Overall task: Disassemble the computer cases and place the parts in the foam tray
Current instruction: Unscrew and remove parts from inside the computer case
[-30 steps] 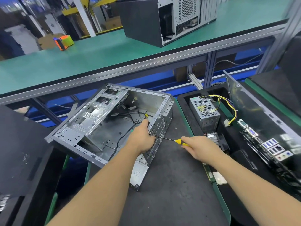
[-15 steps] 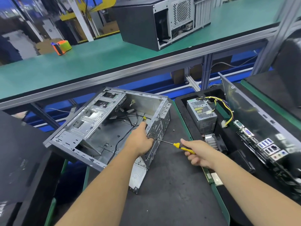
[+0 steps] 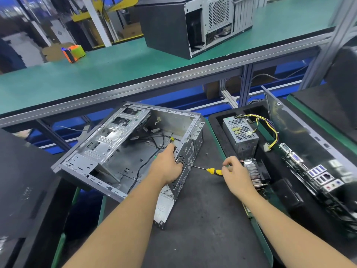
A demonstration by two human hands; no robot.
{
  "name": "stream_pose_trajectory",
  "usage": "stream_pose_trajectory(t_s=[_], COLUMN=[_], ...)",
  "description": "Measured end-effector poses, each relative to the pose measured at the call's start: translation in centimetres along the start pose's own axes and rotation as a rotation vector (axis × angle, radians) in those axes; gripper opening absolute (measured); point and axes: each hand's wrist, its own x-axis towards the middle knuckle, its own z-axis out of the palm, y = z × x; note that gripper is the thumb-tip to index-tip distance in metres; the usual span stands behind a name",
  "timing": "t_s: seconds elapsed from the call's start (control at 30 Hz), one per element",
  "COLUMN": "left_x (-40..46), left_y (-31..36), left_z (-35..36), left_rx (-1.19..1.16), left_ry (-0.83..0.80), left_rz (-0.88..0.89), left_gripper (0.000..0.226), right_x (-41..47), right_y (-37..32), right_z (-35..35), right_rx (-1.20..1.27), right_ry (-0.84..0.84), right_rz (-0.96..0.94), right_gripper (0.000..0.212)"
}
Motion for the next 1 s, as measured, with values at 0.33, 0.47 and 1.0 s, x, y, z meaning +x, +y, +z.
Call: stream_pose_trajectory(t_s=[0.33,0.47,1.0], left_x=[0.2,0.4,0.4], left_y=[-0.1,-0.3,-0.2], left_z=[0.2,0.3,0.3], left_rx=[0.008,0.006,0.011], left_ry=[0.014,0.014,0.03], left_rz=[0.006,0.016,0.026], left_gripper=[0.022,0.022,0.025], right_x=[0.4,-0.1,0.1], right_y=[-2.1,-1.4,-1.3], right_z=[0.0,0.6,0.7], right_rx=[0.769,0.444,0.712], right_ry=[0.012,0.067,0.077], right_rz=[0.699,0.34,0.534], right_gripper=[0.034,0.033,0.042])
